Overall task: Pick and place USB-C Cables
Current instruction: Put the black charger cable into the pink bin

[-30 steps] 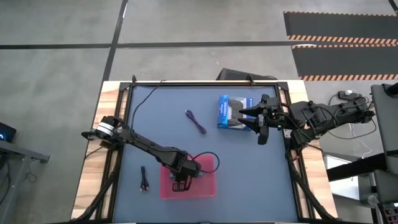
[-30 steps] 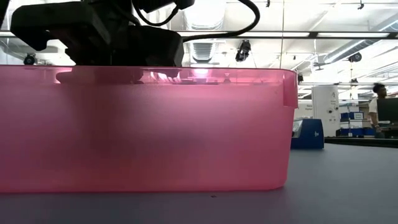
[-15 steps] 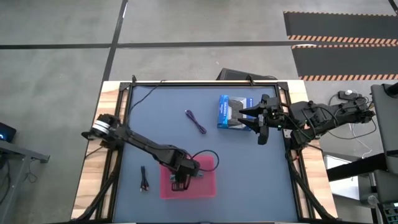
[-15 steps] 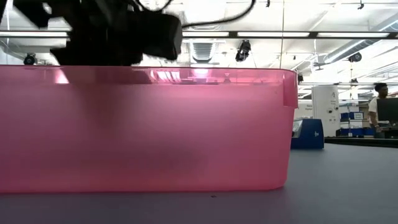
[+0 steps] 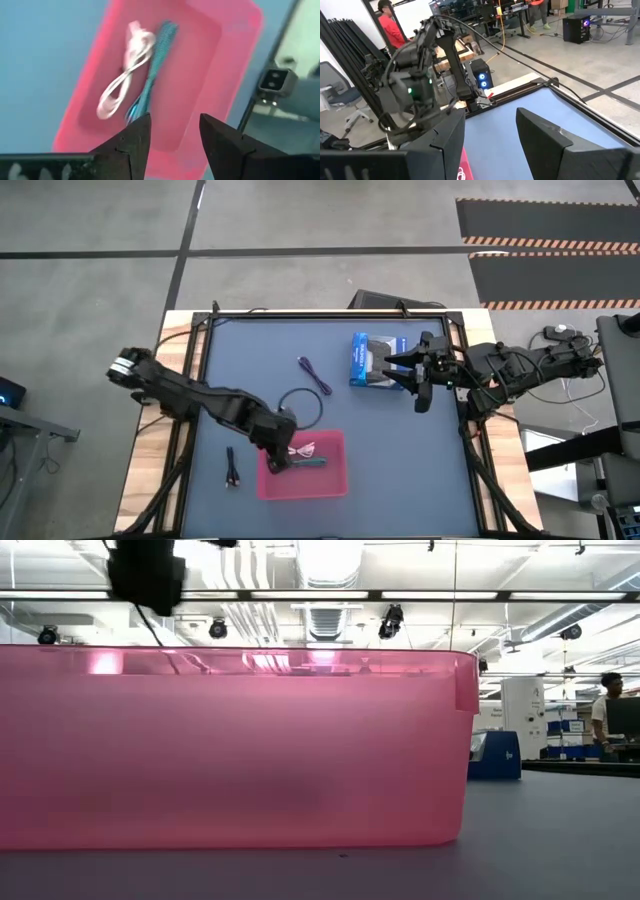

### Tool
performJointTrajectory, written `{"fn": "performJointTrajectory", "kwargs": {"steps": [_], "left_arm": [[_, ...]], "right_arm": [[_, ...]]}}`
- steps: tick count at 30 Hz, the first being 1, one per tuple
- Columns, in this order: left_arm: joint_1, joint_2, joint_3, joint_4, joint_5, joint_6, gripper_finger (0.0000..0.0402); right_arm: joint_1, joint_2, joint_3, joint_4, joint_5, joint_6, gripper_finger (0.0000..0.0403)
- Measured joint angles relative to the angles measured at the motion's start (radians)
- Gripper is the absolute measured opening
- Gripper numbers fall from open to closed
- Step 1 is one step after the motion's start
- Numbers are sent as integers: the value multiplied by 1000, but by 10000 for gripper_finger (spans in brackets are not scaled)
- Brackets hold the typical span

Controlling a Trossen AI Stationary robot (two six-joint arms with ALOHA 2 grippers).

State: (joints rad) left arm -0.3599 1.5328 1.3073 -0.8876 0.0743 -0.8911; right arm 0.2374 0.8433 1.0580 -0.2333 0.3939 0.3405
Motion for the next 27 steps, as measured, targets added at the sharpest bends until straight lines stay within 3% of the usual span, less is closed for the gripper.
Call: {"fn": "performJointTrajectory", "kwargs": {"steps": [10,20,27], "left_arm": [[-4,-106,-12,-263,-76,-300,152],[-41,-135,-180,-272,-32,-635,152],[-126,-144,-277,-264,20,-827,152]], "right_arm": [[0,3,0,-1,0,7,169],[0,3,0,-3,0,7,169],[0,3,0,-3,0,8,169]]}}
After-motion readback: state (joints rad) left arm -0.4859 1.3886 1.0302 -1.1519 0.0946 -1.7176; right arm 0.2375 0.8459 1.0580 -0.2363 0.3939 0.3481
